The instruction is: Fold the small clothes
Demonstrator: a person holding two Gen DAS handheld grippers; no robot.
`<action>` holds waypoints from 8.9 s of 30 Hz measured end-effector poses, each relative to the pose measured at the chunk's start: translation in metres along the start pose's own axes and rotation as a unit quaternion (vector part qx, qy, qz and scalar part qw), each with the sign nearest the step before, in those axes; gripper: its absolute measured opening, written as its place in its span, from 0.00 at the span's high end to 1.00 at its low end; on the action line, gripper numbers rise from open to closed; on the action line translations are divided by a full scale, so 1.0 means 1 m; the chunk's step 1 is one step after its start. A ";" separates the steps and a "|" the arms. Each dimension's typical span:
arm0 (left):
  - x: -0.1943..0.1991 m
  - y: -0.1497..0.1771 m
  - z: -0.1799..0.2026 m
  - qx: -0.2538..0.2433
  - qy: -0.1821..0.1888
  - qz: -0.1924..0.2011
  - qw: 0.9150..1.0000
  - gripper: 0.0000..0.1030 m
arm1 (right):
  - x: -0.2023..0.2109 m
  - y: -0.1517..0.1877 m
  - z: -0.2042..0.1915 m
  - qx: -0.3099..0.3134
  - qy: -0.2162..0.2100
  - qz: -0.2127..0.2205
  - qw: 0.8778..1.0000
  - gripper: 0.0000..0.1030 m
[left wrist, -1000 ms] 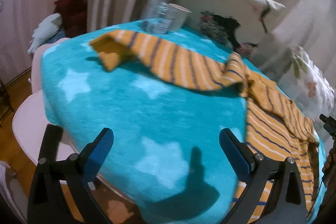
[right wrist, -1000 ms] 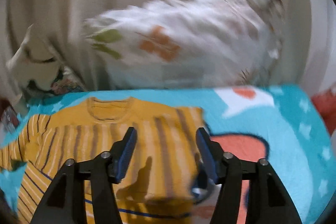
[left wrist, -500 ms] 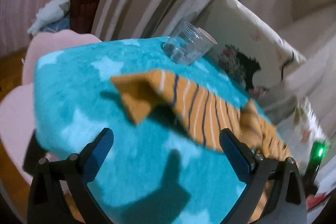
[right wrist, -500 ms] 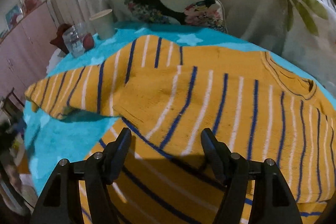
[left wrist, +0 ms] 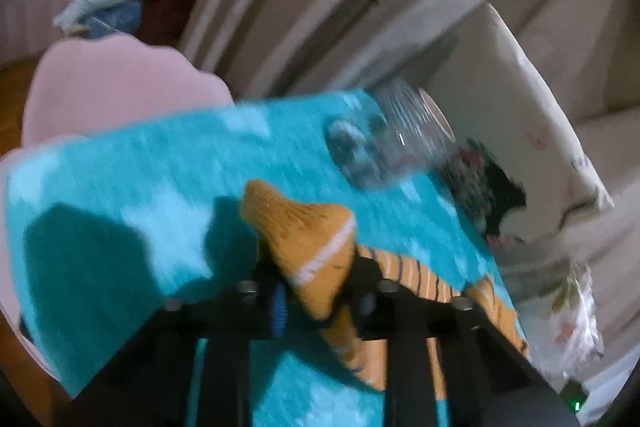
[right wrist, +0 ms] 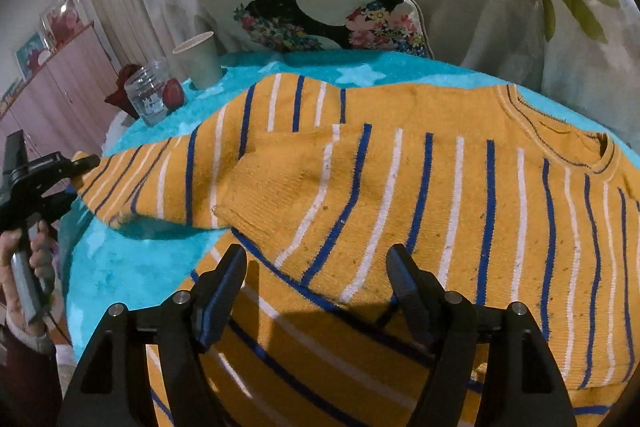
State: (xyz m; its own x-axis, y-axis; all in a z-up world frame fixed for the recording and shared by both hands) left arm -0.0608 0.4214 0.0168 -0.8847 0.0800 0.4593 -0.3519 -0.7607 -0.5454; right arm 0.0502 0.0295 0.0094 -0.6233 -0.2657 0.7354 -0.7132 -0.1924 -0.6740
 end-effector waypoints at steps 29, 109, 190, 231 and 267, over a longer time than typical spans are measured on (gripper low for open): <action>-0.131 0.267 0.407 -0.353 0.158 -0.206 0.899 0.74 | 0.215 0.154 0.301 -0.375 0.115 0.147 0.908 0.25; 0.107 0.216 0.105 -0.214 0.092 -0.111 0.966 0.09 | 0.221 0.132 0.248 -0.271 0.014 0.019 0.962 0.21; -0.188 0.127 0.282 -0.145 0.187 -0.173 0.956 0.18 | 0.029 0.005 0.321 -0.355 -0.030 0.015 0.934 0.50; -0.205 0.193 0.264 -0.292 0.057 -0.188 0.936 0.09 | 0.009 0.001 0.283 -0.246 0.014 0.015 0.969 0.25; -0.211 0.199 0.267 -0.296 0.065 -0.197 0.932 0.02 | 0.005 -0.007 0.258 -0.194 0.058 0.011 0.979 0.13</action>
State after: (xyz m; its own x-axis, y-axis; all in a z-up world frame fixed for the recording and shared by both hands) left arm 0.1371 0.0817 -0.0013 -0.6665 0.3852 0.6383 -0.7311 -0.1701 -0.6607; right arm 0.1347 -0.2137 -0.0003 -0.6554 -0.1524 0.7397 -0.7538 0.1917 -0.6285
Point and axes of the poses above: each gripper's, at about its wrist camera, not at the fingertips, and x roughly against the way its jaws point, z to its right, y to its underside, the point moved 1 cm from there along -x, roughly the way its jaws point, and after that the axes turned 15 degrees about y, right-handed, at the moved point
